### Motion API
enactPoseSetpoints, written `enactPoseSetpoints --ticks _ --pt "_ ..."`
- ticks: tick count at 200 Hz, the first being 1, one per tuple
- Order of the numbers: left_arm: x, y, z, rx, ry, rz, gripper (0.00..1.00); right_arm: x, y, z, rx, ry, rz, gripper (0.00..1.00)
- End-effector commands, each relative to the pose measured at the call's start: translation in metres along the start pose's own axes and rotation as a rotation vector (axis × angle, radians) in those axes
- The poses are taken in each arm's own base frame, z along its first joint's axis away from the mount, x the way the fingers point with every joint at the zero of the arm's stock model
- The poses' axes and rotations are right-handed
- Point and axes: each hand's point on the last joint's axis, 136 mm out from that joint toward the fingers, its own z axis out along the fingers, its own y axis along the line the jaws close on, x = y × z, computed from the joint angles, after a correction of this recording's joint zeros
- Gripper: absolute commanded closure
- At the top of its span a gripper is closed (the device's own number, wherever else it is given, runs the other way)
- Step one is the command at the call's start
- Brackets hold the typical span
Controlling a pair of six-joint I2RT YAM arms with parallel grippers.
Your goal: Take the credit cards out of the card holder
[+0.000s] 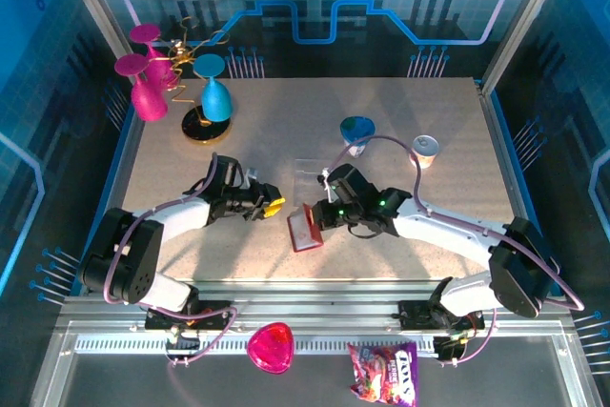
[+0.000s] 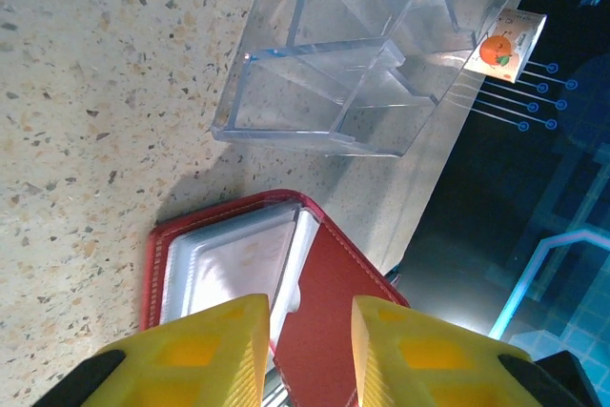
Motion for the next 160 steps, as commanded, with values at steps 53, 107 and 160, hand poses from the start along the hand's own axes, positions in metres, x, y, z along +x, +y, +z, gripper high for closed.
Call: enactPoseSetpoints --ticks 53,107,160 --pt "0.006 -0.014 0.005 0.006 0.089 0.061 0.72 -0.006 0.004 -0.007 0.013 -0.030 0.090 1.00" --pt "0.020 -0.026 0.027 -0.021 0.161 0.111 0.72 0.014 -0.016 -0.013 0.062 -0.011 0.145 1.00" --pt "0.035 -0.028 0.046 -0.041 0.210 0.124 0.73 0.025 -0.032 -0.021 0.102 -0.020 0.162 1.00"
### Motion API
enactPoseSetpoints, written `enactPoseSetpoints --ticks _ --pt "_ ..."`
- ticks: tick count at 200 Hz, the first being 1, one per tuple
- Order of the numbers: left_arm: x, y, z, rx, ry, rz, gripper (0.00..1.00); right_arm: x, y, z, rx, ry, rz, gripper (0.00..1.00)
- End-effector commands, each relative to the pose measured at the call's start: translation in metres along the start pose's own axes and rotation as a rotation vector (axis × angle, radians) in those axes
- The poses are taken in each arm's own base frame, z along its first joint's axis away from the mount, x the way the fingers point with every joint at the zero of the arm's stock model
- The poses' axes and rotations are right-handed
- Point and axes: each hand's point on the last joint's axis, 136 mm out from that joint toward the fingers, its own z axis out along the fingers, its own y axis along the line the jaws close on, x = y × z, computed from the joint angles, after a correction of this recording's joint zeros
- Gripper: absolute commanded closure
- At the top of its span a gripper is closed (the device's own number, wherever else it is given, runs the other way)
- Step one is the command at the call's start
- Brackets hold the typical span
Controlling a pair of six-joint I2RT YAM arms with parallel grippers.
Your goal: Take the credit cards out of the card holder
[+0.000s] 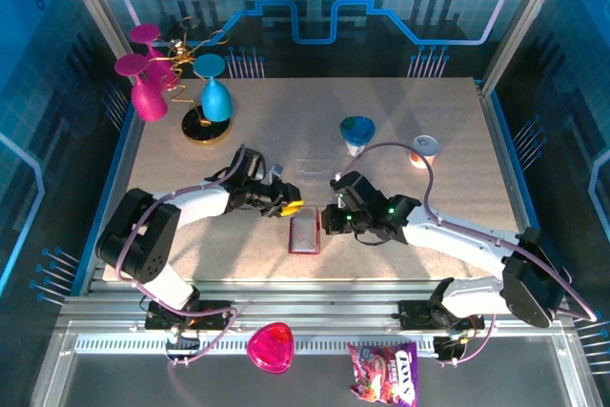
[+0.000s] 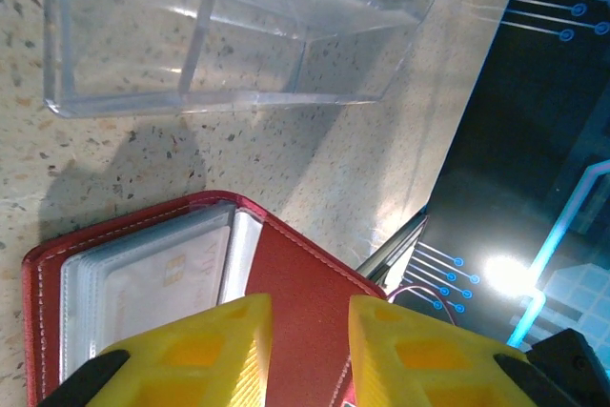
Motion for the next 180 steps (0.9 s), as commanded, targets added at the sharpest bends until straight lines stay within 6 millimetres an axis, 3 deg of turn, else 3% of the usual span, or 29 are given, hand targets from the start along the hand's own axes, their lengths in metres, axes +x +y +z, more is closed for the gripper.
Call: enactPoseSetpoints --ticks 1,180 --pt "0.006 -0.007 0.007 0.000 0.041 0.006 0.73 0.004 -0.013 -0.006 0.039 -0.015 0.021 1.00" --pt "0.044 -0.017 0.071 0.004 0.150 -0.007 0.73 0.015 -0.081 -0.002 0.129 0.026 0.078 1.00"
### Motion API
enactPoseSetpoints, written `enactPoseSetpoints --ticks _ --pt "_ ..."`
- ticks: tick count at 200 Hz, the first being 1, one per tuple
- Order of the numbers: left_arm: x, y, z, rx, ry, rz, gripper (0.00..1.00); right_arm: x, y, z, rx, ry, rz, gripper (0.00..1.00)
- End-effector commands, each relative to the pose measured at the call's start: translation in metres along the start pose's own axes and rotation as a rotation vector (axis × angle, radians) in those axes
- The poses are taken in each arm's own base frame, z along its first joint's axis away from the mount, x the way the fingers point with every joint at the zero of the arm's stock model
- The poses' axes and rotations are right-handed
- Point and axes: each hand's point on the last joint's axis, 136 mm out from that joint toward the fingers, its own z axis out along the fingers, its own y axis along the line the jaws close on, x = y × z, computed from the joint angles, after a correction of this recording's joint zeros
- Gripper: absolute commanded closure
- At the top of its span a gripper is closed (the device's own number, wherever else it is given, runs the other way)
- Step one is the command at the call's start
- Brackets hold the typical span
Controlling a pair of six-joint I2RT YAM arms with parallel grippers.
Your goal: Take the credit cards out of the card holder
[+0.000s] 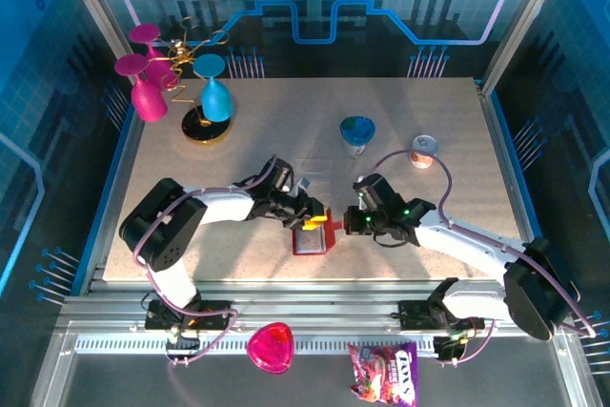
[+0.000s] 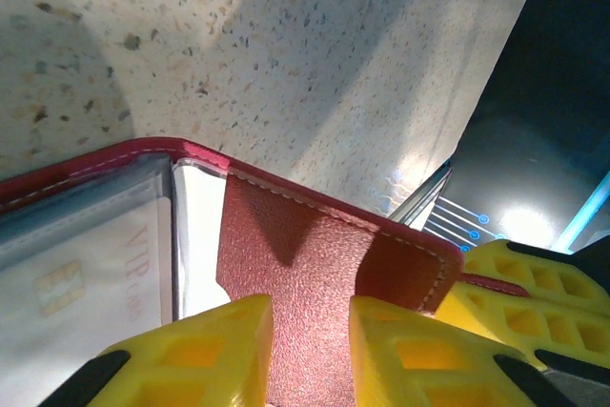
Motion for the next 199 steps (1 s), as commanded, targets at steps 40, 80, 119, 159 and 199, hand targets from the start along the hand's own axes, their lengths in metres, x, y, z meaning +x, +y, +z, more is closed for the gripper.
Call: enactPoseSetpoints --ticks 40,80,119,159,199 --pt "0.001 -0.007 0.021 0.047 0.012 -0.035 0.73 0.009 -0.021 -0.004 0.028 0.013 0.041 0.85" --pt "0.000 -0.003 0.024 0.043 0.013 -0.042 0.73 0.002 -0.015 -0.021 0.008 -0.013 0.059 0.71" --pt "0.001 0.003 0.026 0.030 0.017 -0.052 0.73 -0.013 0.015 -0.039 -0.130 -0.025 0.085 0.66" --pt "0.000 0.006 0.026 0.030 0.015 -0.059 0.74 -0.018 0.061 -0.043 -0.353 0.031 0.081 0.70" --pt "0.000 0.006 0.027 0.034 0.014 -0.060 0.74 -0.006 0.089 -0.033 -0.483 0.127 0.060 0.74"
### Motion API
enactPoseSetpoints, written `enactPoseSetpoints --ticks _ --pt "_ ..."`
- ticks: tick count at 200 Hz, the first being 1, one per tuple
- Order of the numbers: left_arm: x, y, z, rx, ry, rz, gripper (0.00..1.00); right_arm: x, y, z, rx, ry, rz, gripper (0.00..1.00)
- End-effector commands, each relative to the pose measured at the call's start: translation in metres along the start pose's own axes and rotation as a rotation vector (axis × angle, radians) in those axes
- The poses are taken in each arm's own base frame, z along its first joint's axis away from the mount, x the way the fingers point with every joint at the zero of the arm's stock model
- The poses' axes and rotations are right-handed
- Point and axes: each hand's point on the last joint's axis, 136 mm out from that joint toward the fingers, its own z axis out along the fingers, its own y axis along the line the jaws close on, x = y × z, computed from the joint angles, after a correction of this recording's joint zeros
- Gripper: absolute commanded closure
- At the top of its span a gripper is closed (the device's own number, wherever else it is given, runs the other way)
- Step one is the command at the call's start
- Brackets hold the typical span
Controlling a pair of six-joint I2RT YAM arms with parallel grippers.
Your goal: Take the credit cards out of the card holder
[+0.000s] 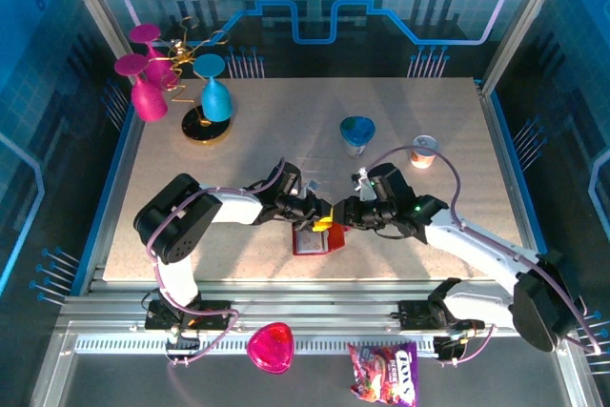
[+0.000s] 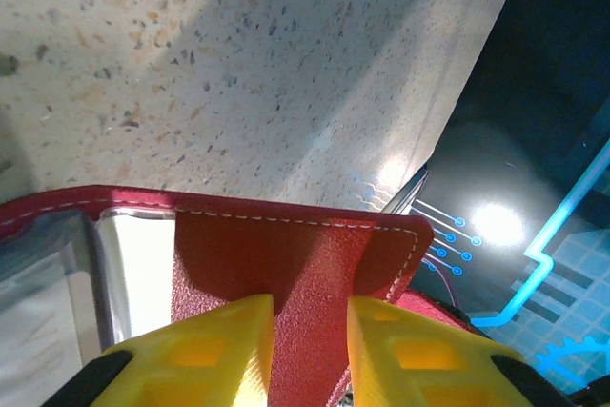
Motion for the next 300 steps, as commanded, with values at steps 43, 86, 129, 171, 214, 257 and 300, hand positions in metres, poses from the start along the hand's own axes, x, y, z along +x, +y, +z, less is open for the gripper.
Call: enactPoseSetpoints --ticks 43,86,129,171,214,257,300 --pt "0.002 0.012 0.004 -0.018 0.006 -0.036 0.74 0.030 0.008 0.027 -0.006 0.155 -0.035 0.76" --pt "-0.001 0.002 -0.007 0.006 -0.020 -0.024 0.74 0.045 -0.026 0.039 0.100 0.184 0.000 0.79" --pt "0.001 -0.007 -0.020 -0.016 -0.039 0.013 0.74 0.041 -0.044 0.036 0.175 0.159 0.023 0.79" --pt "0.011 0.001 -0.041 -0.133 -0.078 0.059 0.74 0.027 -0.050 0.030 0.180 0.123 0.051 0.79" --pt "0.022 0.017 -0.049 -0.205 -0.073 0.063 0.74 0.016 -0.050 0.031 0.179 0.132 0.048 0.79" --pt "0.024 0.033 -0.048 -0.256 -0.074 0.068 0.74 0.012 -0.053 0.037 0.195 0.159 0.042 0.80" --pt "0.023 0.052 -0.048 -0.319 -0.074 0.066 0.74 0.014 -0.063 0.042 0.220 0.178 0.045 0.80"
